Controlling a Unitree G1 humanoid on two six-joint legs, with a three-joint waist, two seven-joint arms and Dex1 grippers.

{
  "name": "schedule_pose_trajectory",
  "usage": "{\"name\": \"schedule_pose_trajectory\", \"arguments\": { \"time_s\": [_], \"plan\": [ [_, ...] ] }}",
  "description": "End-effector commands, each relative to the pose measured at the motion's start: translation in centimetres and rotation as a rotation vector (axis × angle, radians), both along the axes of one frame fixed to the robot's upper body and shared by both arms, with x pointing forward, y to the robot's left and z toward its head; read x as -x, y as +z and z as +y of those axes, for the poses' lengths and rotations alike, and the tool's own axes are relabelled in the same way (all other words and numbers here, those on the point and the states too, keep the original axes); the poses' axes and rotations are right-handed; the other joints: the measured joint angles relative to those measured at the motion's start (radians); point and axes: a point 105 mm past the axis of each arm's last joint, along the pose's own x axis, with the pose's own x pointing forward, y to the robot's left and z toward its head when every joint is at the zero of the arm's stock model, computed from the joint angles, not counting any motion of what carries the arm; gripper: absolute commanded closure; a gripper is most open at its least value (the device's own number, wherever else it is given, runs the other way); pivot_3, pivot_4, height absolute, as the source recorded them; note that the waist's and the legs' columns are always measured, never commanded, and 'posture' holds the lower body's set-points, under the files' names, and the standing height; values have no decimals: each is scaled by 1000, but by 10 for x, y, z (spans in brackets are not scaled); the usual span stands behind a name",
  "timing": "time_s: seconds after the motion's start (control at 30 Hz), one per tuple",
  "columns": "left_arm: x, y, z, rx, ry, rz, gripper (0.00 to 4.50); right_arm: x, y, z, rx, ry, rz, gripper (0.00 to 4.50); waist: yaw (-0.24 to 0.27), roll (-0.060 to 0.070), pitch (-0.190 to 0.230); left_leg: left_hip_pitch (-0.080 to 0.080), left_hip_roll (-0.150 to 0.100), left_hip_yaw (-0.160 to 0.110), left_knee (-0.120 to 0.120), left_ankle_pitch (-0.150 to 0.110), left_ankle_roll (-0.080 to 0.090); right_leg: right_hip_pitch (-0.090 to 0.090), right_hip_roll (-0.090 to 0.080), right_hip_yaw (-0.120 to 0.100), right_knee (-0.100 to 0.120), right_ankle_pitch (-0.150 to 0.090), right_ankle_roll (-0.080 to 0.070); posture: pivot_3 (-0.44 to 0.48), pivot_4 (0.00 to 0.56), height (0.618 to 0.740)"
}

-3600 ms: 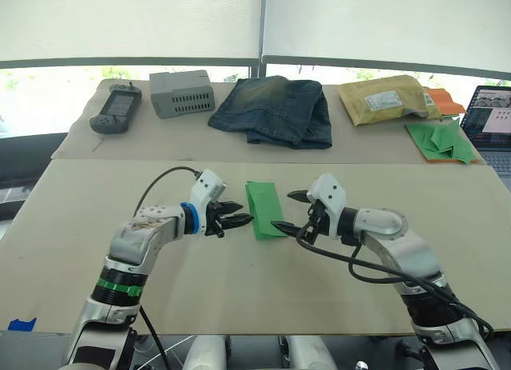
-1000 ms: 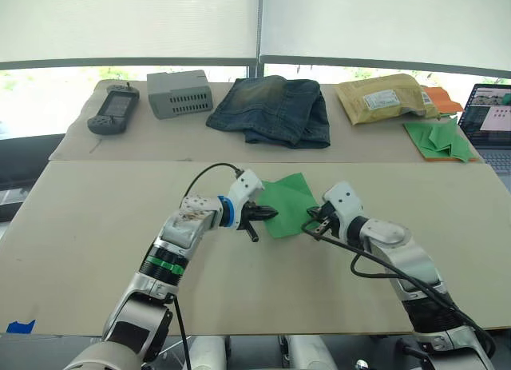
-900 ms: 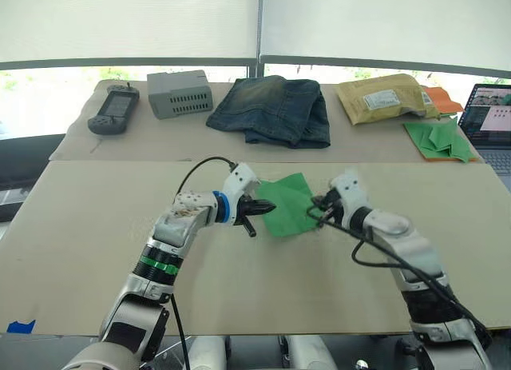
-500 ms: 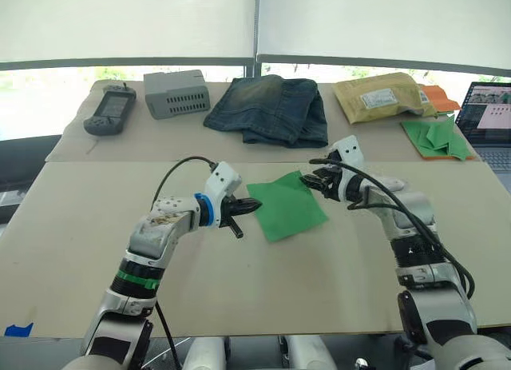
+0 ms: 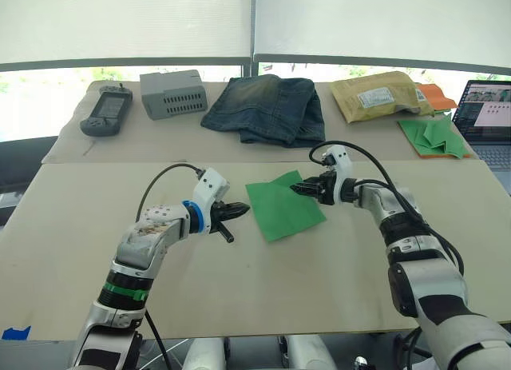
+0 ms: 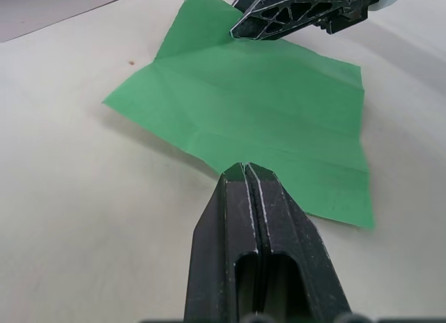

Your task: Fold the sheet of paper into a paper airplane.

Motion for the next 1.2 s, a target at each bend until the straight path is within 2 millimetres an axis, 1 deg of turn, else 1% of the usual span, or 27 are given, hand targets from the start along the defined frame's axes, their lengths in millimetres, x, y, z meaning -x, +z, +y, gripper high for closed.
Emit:
{"name": "schedule_pose_trajectory", "arguments": {
  "time_s": [0.03,0.07,0.1,0.13,0.3,0.37,0.47,0.53,0.63,0.73,0.83,0.9,1.07,1.2],
  "plan": [
    [-2,11,-5,3,-31,-53,4500,-1,15,4,5,49,-50,3380,0,0,0,0,0,0,0,0,0,0,0,0,0,0,0,0,150,728],
    [-2,11,-5,1,-36,-55,4500,2,15,3,10,60,-51,3794,0,0,0,0,0,0,0,0,0,0,0,0,0,0,0,0,150,728],
    [-2,11,-6,-6,-44,-56,4500,6,13,1,35,80,-59,4066,1,0,0,0,0,0,0,0,0,0,0,0,0,0,0,0,150,728],
    [-2,11,-6,-15,-52,-58,4500,10,11,-2,55,95,-63,4486,4,0,0,0,0,0,0,0,0,0,0,0,0,0,0,0,150,728],
    [-4,22,-9,-8,-95,-85,4500,43,8,-17,58,44,8,4486,10,0,0,-2,0,-1,0,0,0,0,-1,-1,0,0,0,0,150,728],
    [-5,28,-10,7,-110,-104,4500,66,7,-20,33,15,45,4486,9,0,0,-1,0,-1,1,0,0,0,-2,0,0,0,0,0,150,728],
    [0,33,-14,30,-166,-123,4500,97,10,-16,-19,5,84,4486,8,0,0,-1,0,-2,0,0,0,-1,-1,-1,1,-1,1,0,150,728],
    [4,34,-18,45,-205,-128,4500,109,12,-13,-46,-7,102,4486,3,1,0,-1,0,-1,0,0,0,-1,0,0,1,-3,5,0,150,728],
    [14,33,-26,54,-282,-127,4500,120,11,-8,-42,-9,102,4486,1,0,0,-1,0,-1,1,0,0,-1,0,1,1,-5,8,0,150,728],
    [25,33,-32,49,-373,-125,4500,123,12,-1,-48,-10,97,4486,2,0,0,-1,0,-1,1,0,0,-1,1,0,1,-5,9,0,150,728],
    [32,31,-32,27,-431,-115,4500,121,12,5,-32,11,76,4486,3,0,0,-1,0,0,1,0,0,-1,0,0,0,-5,9,0,150,728],
    [37,24,-29,-26,-473,-107,4500,117,14,11,-31,27,64,4486,2,1,0,-1,0,0,1,0,0,-1,1,0,0,-5,8,0,150,728],
    [37,7,-23,-130,-491,-113,4500,111,15,18,-7,90,61,4486,3,1,0,-1,0,0,1,0,0,-1,1,0,0,-5,8,0,150,728],
    [35,-5,-24,-145,-481,-109,4500,105,14,22,13,153,74,4486,7,1,0,-1,0,0,1,0,0,-1,0,0,-1,-5,8,0,150,728]
  ]
}}
